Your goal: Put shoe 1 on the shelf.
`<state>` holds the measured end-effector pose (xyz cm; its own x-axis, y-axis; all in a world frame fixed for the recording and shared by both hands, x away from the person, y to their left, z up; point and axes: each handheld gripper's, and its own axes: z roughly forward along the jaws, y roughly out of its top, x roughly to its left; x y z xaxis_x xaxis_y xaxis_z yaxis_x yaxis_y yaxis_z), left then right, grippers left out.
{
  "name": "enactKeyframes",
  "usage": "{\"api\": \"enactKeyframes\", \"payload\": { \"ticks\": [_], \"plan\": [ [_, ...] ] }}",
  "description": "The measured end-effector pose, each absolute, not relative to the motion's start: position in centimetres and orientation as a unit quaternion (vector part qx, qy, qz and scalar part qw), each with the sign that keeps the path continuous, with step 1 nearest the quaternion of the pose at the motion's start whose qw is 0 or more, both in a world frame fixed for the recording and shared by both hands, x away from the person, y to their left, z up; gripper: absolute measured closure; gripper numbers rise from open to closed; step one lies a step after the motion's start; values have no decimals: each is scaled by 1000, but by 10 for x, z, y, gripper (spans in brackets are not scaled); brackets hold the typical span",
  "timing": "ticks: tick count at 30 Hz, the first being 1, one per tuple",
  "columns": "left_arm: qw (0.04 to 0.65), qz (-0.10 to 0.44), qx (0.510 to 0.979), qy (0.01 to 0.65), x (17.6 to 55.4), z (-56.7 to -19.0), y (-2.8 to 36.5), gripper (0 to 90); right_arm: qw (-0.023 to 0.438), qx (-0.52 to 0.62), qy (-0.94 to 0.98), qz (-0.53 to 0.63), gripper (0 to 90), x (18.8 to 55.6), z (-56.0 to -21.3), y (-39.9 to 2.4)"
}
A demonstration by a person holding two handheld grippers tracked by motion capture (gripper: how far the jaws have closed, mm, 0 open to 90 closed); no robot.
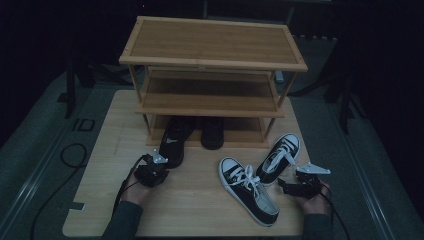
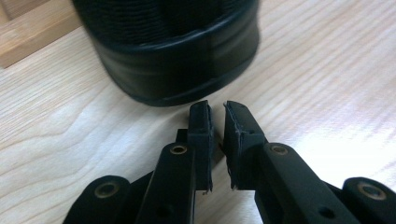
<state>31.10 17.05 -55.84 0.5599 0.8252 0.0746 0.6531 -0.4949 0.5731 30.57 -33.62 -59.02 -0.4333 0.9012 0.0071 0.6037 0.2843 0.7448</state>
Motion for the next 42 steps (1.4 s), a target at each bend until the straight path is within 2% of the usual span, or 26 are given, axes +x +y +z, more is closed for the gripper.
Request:
{"api": "enactKeyframes", "payload": {
  "ticks": [24,30,42],
  "plan": [
    [254,180,832,459,330,-560,170,848,214,487,772,348,139,306,-590,-336],
    [260,183,825,467,338,-561,172,900,214,487,772,347,139,306,-590,-336],
    [263,188,816,480,349,-561,172,900,214,487,772,347,139,306,-590,-336]
  ]
}}
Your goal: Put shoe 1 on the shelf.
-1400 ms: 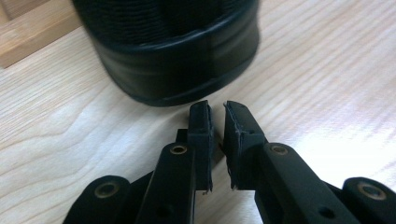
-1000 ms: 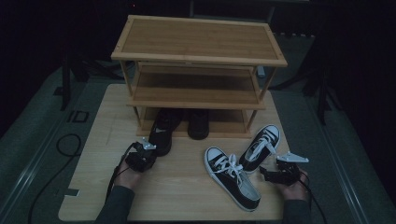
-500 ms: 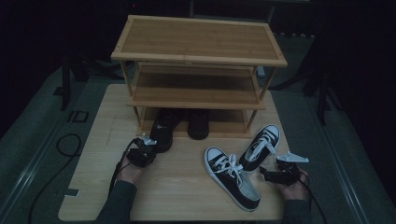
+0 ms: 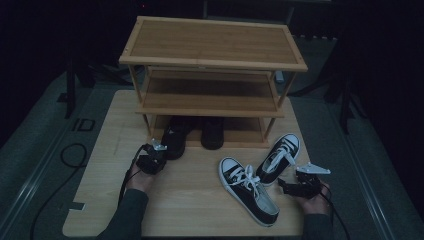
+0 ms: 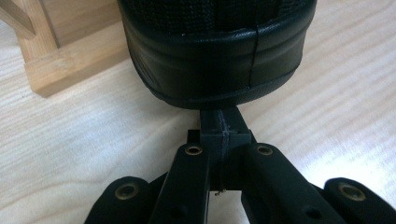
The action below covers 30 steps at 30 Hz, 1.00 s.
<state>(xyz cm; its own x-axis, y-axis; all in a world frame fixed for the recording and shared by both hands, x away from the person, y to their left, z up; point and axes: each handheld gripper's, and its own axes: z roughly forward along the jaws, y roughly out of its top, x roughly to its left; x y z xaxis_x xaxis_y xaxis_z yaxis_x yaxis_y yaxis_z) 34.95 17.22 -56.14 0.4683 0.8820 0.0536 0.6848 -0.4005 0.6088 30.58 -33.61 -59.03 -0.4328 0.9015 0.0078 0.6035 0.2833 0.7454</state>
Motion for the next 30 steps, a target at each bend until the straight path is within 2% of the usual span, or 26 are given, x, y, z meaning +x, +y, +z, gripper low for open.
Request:
{"api": "enactKeyframes", "payload": {
  "ticks": [9,23,30],
  "plan": [
    [272,192,820,466,368,-555,159,900,215,487,772,347,138,306,-590,-336],
    [253,176,850,427,388,-559,116,900,215,487,772,347,138,306,-590,-336],
    [246,174,855,422,392,-558,107,900,215,487,772,347,138,306,-590,-336]
  ]
}}
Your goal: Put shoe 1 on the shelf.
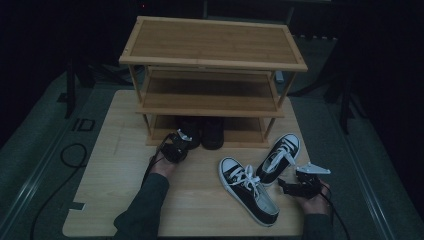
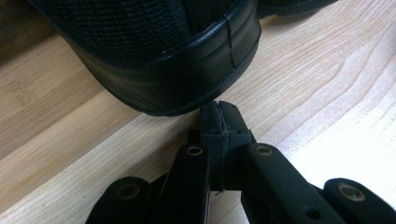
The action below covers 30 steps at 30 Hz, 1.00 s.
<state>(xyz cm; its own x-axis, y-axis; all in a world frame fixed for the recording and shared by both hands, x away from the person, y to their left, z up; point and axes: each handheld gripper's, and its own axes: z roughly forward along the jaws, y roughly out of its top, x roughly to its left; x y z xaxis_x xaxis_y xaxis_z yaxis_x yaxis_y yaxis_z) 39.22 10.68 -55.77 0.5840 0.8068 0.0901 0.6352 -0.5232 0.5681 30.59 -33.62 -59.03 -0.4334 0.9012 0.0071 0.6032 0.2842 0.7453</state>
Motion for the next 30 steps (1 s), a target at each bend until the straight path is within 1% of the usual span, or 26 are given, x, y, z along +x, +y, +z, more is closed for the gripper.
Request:
{"api": "enactKeyframes", "payload": {
  "ticks": [6,8,10,13,22,27,30],
  "plan": [
    [251,169,854,424,394,-558,108,896,215,487,772,347,138,306,-590,-336],
    [255,166,854,421,391,-558,109,814,215,487,772,347,138,306,-590,-336],
    [259,163,855,419,387,-557,111,765,215,487,772,347,138,306,-590,-336],
    [273,155,852,419,380,-555,118,723,215,487,772,347,138,306,-590,-336],
    [299,151,840,427,363,-544,139,664,215,487,772,347,138,306,-590,-336],
    [312,141,839,424,352,-545,149,622,215,486,773,347,139,306,-590,-336],
    [313,139,838,425,345,-548,156,614,213,480,776,349,139,307,-590,-337]
  ]
}}
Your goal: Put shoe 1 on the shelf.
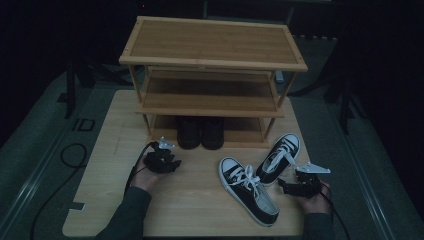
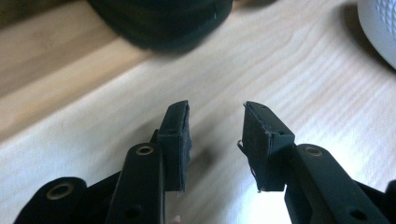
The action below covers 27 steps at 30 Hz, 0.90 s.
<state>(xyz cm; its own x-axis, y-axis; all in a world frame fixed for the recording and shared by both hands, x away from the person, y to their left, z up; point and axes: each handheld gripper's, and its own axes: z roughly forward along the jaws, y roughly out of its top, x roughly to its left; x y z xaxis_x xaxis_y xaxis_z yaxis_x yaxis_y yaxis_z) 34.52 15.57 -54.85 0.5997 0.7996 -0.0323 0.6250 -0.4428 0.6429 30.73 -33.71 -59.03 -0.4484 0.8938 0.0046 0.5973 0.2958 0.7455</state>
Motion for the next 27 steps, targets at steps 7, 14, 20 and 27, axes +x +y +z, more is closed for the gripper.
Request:
{"api": "enactKeyframes", "payload": {
  "ticks": [7,14,20,27],
  "plan": [
    [314,144,835,429,340,-554,167,603,212,479,777,349,140,308,-590,-337],
    [319,151,829,433,335,-555,174,603,212,480,777,349,141,307,-590,-337],
    [322,150,825,440,336,-559,179,604,213,485,774,346,142,306,-590,-336],
    [320,151,827,437,338,-561,178,607,214,483,774,348,143,305,-590,-337]
  ]
}}
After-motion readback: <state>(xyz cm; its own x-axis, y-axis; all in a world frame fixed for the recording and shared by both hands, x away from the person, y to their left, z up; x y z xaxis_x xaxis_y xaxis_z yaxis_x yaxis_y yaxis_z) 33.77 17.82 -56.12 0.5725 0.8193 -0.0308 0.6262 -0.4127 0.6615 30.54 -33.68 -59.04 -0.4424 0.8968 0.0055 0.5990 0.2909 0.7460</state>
